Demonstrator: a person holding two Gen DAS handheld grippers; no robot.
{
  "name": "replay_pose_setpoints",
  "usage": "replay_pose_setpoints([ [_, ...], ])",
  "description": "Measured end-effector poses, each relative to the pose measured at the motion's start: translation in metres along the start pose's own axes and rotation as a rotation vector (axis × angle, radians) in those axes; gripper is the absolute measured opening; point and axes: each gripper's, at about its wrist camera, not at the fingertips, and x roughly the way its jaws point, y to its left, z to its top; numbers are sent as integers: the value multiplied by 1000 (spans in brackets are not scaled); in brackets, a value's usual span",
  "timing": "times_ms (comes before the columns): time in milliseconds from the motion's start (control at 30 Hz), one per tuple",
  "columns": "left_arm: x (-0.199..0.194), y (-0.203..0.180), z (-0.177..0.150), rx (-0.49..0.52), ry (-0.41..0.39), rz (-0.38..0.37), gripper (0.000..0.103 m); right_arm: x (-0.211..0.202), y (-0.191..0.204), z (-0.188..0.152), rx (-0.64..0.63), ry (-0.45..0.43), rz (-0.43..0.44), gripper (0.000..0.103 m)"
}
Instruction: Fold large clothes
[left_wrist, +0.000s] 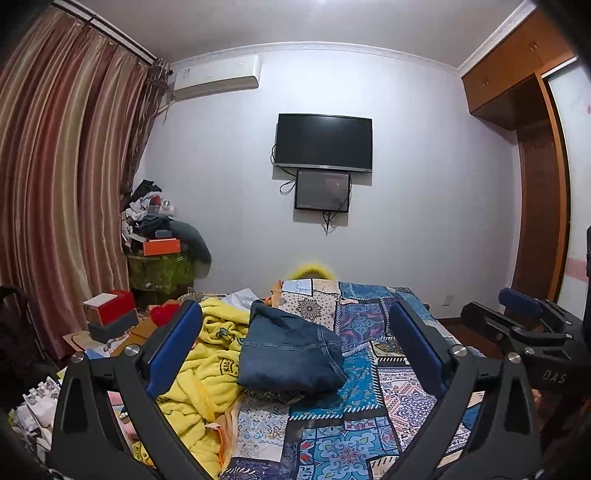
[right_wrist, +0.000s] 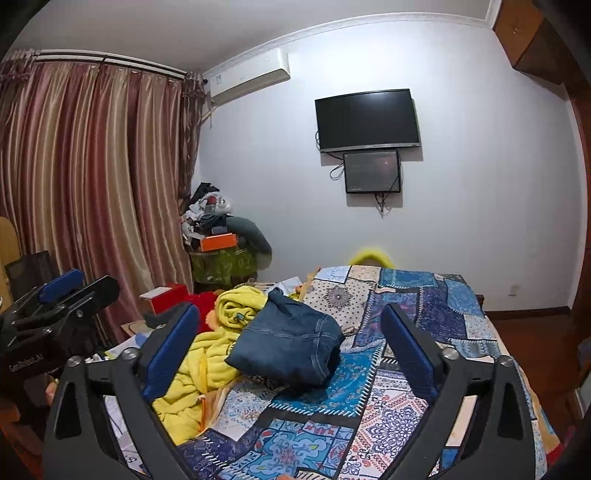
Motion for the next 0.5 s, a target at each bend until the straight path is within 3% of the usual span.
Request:
replay_pose_setpoints([
  [500,1,4,-1,-26,3,0,102,-6,2,1,-15,-15,-15,102],
])
